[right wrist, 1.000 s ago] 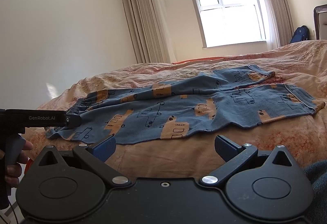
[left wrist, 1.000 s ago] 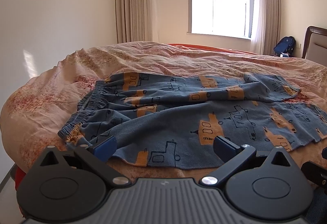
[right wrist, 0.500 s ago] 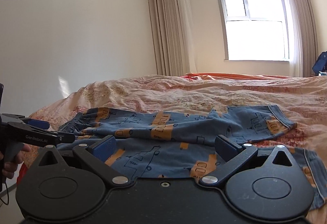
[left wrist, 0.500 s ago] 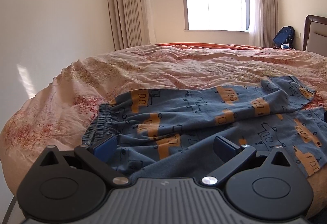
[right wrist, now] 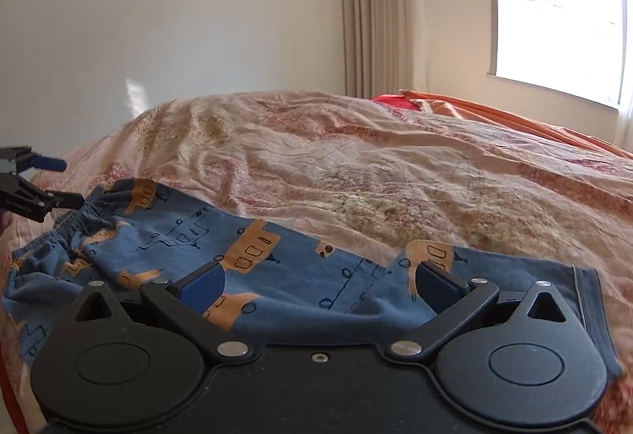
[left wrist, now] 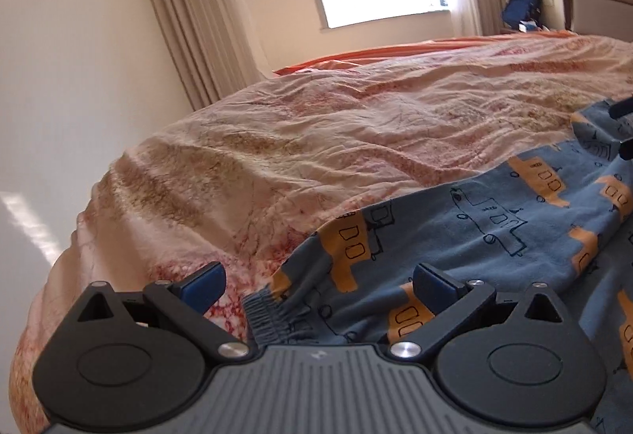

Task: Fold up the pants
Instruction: 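Move both tools to the pant leg hems and close both grippers on them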

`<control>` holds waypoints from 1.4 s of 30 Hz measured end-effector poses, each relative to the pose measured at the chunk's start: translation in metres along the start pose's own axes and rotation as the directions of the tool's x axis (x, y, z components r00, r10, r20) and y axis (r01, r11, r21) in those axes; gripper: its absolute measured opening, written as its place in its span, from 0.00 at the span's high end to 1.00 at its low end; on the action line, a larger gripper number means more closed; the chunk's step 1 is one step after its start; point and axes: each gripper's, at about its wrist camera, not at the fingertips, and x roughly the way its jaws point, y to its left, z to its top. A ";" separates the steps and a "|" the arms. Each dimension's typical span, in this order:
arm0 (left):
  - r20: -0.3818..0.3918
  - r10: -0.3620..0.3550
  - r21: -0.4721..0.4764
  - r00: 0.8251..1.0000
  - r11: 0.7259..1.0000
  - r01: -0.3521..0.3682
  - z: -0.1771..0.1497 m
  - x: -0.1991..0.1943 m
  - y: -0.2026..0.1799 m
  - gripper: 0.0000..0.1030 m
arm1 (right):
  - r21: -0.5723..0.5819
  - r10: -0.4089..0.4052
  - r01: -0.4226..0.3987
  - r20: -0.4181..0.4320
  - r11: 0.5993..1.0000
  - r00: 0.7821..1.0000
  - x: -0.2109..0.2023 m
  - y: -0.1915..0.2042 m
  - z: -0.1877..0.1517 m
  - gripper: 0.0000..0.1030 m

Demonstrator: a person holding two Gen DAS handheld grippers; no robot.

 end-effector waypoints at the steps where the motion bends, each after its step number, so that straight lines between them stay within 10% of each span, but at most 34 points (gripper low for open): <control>1: -0.012 -0.019 0.034 1.000 0.999 0.019 0.005 0.009 0.000 0.00 | -0.021 0.023 -0.024 -0.039 0.999 0.999 0.014 -0.004 0.006 0.00; 9: 0.001 -0.048 0.153 0.999 0.987 0.048 0.024 0.050 -0.004 0.02 | -0.132 0.129 -0.160 -0.212 0.978 0.969 0.091 -0.016 0.037 0.07; 15: -0.119 -0.148 0.050 0.982 0.987 0.155 0.021 0.075 0.014 0.41 | -0.221 0.146 -0.232 -0.348 0.947 0.926 0.125 -0.015 0.041 0.24; 17: -0.151 -0.170 0.024 0.974 0.984 0.176 0.019 0.080 0.015 0.69 | -0.221 0.154 -0.241 -0.350 0.945 0.924 0.126 -0.015 0.040 0.27; 20: -0.159 -0.195 -0.023 0.968 0.981 0.194 0.017 0.079 0.014 0.93 | -0.200 0.169 -0.252 -0.358 0.947 0.918 0.124 -0.015 0.037 0.53; 25: -0.119 -0.128 -0.064 0.985 0.991 0.121 0.018 0.061 0.012 0.98 | -0.318 0.125 -0.232 -0.322 0.919 0.938 0.109 0.001 0.031 0.98; 36: -0.011 0.143 -0.139 0.990 0.980 -0.143 0.050 0.053 0.037 0.98 | -0.479 -0.081 0.083 0.024 0.874 0.996 0.112 0.039 0.086 1.00; 42: -0.070 0.116 -0.157 0.991 0.979 -0.126 0.032 0.093 0.050 0.98 | -0.471 -0.113 0.082 -0.037 0.878 0.993 0.184 0.043 0.097 1.00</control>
